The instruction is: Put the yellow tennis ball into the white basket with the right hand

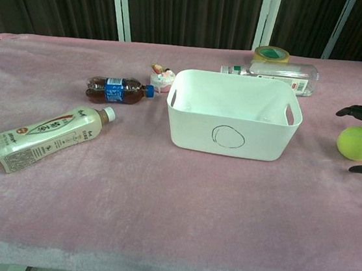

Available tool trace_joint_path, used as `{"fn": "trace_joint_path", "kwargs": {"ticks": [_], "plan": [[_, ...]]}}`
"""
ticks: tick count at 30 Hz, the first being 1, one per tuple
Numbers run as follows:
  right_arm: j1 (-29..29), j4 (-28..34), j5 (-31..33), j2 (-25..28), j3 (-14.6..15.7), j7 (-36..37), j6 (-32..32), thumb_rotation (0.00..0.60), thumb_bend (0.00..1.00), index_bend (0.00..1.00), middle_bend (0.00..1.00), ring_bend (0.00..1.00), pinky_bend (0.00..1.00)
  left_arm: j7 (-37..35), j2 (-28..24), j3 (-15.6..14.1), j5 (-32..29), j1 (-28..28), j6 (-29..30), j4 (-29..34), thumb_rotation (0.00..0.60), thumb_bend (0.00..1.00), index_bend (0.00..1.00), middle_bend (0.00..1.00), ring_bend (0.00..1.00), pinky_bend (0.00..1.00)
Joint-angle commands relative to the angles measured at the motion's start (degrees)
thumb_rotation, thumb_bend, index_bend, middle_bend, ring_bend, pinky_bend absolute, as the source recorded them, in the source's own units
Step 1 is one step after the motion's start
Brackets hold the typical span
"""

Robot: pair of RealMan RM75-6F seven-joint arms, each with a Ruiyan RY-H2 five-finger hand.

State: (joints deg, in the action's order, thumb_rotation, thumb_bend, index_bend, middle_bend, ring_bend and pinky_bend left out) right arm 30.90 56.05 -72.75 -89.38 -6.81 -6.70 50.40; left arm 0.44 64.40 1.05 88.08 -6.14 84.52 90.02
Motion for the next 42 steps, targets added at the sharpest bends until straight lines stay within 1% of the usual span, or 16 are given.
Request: {"fn": "trace_joint_path", "kwargs": {"ticks": [1,12,15,17,19,20,22,23,25,27,29,33,36,38,40,42], "plan": [[0.0,0.0,-0.1,0.0,0.0,0.2,0.1,0.6,0.2,0.21,0.16,0.05,0.13,-0.1,0.0,0.0,0.0,0.0,0.1,-0.1,0.6,0.53,0.37,0.45,0.39,0.44],[-0.1,-1.0,-0.2,-0.5,0.1,0.8,0.4,0.6,0.2,0.22,0.16,0.05,0.16,-0.2,-0.1,0.0,-0.1,0.2,0.3,0.0,0.6,0.53,0.37,0.45,0.39,0.44],[0.1,-2.2,-0.8,-1.5,-0.1,1.5,1.2,0.6,0.2,0.25,0.16,0.09,0.23,-0.2,-0.2,0.0,-0.1,0.3,0.4,0.1,0.6,0.53,0.37,0.45,0.39,0.44],[0.2,-3.2,-1.5,-2.3,0.0,2.2,1.9,0.6,0.23,0.3,0.2,0.19,0.32,-0.2,-0.2,0.0,-0.1,0.4,0.6,0.2,0.6,0.53,0.37,0.45,0.39,0.44],[0.3,-5.1,-2.3,-3.6,0.1,2.6,3.1,0.6,0.31,0.39,0.3,0.34,0.45,-0.1,-0.2,0.0,-0.2,0.5,0.6,0.2,0.6,0.53,0.37,0.45,0.39,0.44],[0.3,-5.9,-2.6,-4.2,0.1,2.5,3.6,0.6,0.34,0.44,0.33,0.39,0.49,-0.1,-0.3,0.0,-0.2,0.5,0.7,0.2,0.6,0.53,0.37,0.45,0.39,0.44],[0.0,-8.3,-3.3,-5.9,0.0,2.1,5.9,0.6,0.49,0.61,0.42,0.53,0.63,-0.2,-0.3,0.1,-0.2,0.6,0.9,0.3,0.6,0.53,0.37,0.45,0.39,0.44],[-0.2,-9.4,-3.5,-6.7,-0.1,2.1,6.9,0.6,0.57,0.69,0.46,0.58,0.67,-0.2,-0.3,0.1,-0.2,0.7,1.0,0.3,0.6,0.53,0.37,0.45,0.39,0.44],[-0.5,-11.5,-3.8,-8.2,-0.3,2.4,8.7,0.6,0.7,0.8,0.51,0.64,0.74,-0.3,-0.4,0.1,-0.2,0.7,1.1,0.3,0.6,0.53,0.37,0.45,0.39,0.44],[-0.8,-12.4,-3.7,-8.9,-0.6,3.0,9.6,0.6,0.76,0.84,0.52,0.66,0.77,-0.4,-0.4,0.2,-0.3,0.7,1.0,0.2,0.6,0.53,0.37,0.45,0.39,0.44],[-1.3,-12.3,-4.0,-9.1,-1.1,4.0,11.6,0.6,0.78,0.85,0.53,0.67,0.79,-0.4,-0.4,0.2,-0.3,0.7,1.0,0.2,0.6,0.53,0.37,0.45,0.39,0.44],[-2.7,-8.3,-6.7,-8.2,-1.1,5.7,18.6,0.6,0.8,0.86,0.53,0.67,0.79,-0.4,-0.4,0.2,-0.3,0.6,1.0,0.2,0.6,0.53,0.37,0.45,0.39,0.44],[-3.9,-1.9,-9.9,-6.5,-0.6,5.1,25.0,0.6,0.81,0.86,0.53,0.67,0.79,-0.4,-0.3,0.2,-0.2,0.6,1.0,0.3,0.6,0.53,0.37,0.45,0.39,0.44],[-4.3,4.0,-13.0,-5.2,-0.4,3.7,29.9,0.6,0.8,0.86,0.53,0.67,0.79,-0.4,-0.3,0.2,-0.1,0.7,1.1,0.3,0.6,0.53,0.37,0.45,0.39,0.44],[-4.4,8.1,-14.8,-4.4,-0.4,1.8,32.5,0.6,0.81,0.86,0.53,0.67,0.79,-0.5,-0.3,0.2,-0.1,0.6,1.1,0.2,0.6,0.53,0.37,0.45,0.39,0.44],[-3.3,12.5,-16.9,-4.3,-1.1,-0.7,34.2,0.6,0.81,0.86,0.53,0.67,0.79,-0.6,-0.3,0.3,0.0,0.6,1.2,0.2,0.6,0.53,0.37,0.45,0.39,0.44]]}}
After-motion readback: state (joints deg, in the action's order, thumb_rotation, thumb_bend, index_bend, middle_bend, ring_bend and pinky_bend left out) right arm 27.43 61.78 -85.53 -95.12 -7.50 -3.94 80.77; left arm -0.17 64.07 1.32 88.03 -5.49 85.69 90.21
